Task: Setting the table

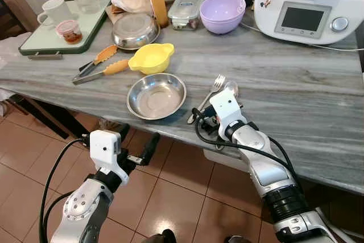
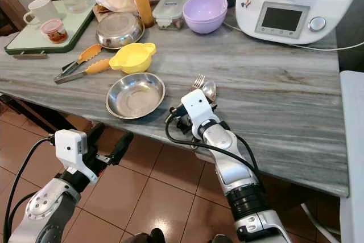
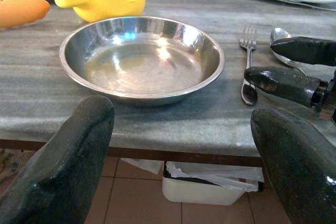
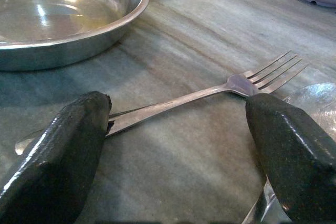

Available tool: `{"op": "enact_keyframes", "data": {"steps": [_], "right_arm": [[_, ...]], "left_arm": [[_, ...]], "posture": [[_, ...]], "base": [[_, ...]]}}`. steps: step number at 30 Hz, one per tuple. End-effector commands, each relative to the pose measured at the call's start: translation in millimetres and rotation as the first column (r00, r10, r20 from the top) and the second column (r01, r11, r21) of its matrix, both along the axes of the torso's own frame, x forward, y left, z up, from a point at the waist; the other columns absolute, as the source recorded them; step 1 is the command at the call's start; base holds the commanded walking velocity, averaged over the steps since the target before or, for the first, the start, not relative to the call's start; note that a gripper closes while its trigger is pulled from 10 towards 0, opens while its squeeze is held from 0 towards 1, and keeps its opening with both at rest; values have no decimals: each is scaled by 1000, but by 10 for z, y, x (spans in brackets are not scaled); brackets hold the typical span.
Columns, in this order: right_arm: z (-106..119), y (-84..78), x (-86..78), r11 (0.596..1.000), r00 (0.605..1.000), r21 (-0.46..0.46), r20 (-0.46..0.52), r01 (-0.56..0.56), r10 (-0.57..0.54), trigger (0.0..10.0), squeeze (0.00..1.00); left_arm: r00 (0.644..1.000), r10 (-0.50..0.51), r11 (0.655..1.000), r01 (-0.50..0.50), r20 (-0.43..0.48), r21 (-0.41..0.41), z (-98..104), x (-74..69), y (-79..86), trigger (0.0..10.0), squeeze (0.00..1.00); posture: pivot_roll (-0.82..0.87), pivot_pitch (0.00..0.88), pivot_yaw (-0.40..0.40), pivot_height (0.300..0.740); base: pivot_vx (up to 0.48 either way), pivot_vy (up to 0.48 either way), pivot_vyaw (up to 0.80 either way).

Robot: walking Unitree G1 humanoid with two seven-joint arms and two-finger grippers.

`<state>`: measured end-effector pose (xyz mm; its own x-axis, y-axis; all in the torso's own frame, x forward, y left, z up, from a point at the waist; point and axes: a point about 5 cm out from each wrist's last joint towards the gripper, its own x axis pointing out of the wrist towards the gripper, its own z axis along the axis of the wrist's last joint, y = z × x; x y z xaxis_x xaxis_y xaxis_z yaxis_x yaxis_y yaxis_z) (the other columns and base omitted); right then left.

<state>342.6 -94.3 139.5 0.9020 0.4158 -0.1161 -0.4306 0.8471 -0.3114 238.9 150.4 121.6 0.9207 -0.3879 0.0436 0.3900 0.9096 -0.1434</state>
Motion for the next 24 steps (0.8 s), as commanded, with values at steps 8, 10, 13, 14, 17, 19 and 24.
{"op": "enact_keyframes", "data": {"steps": [8,10,13,14,17,19,24], "right_arm": [[175,338,113,998,998,65,52,-28,24,10000,537],[177,337,120,998,998,66,53,-25,21,10000,541],[175,348,143,997,999,69,48,-21,18,10000,537],[181,354,146,997,999,68,48,-21,18,10000,537],[202,377,149,998,999,57,47,-21,18,10000,537],[191,373,141,1000,999,25,31,-12,11,10000,541],[109,294,125,1000,1000,-4,-20,17,-18,10000,541]], "left_arm": [[999,39,999,-40,15,13,30,23,69,10000,0],[999,39,999,-40,16,13,30,25,70,10000,0],[999,38,999,-38,16,13,31,30,70,10000,0],[999,34,999,-34,15,14,31,26,68,10000,0],[1000,25,999,-26,11,20,28,14,75,10000,0],[1000,26,999,-27,9,25,30,8,101,10000,0],[999,32,999,-32,7,29,30,2,126,10000,0]], "posture": [[-94,161,161,740],[-97,163,163,740],[-97,163,163,740],[-98,168,165,740],[-98,171,166,740],[-96,173,165,740],[-97,178,165,740]], "base": [[0,0,0],[0,0,0],[0,0,0],[0,0,0],[0,0,0],[0,0,0],[0,0,0]]}}
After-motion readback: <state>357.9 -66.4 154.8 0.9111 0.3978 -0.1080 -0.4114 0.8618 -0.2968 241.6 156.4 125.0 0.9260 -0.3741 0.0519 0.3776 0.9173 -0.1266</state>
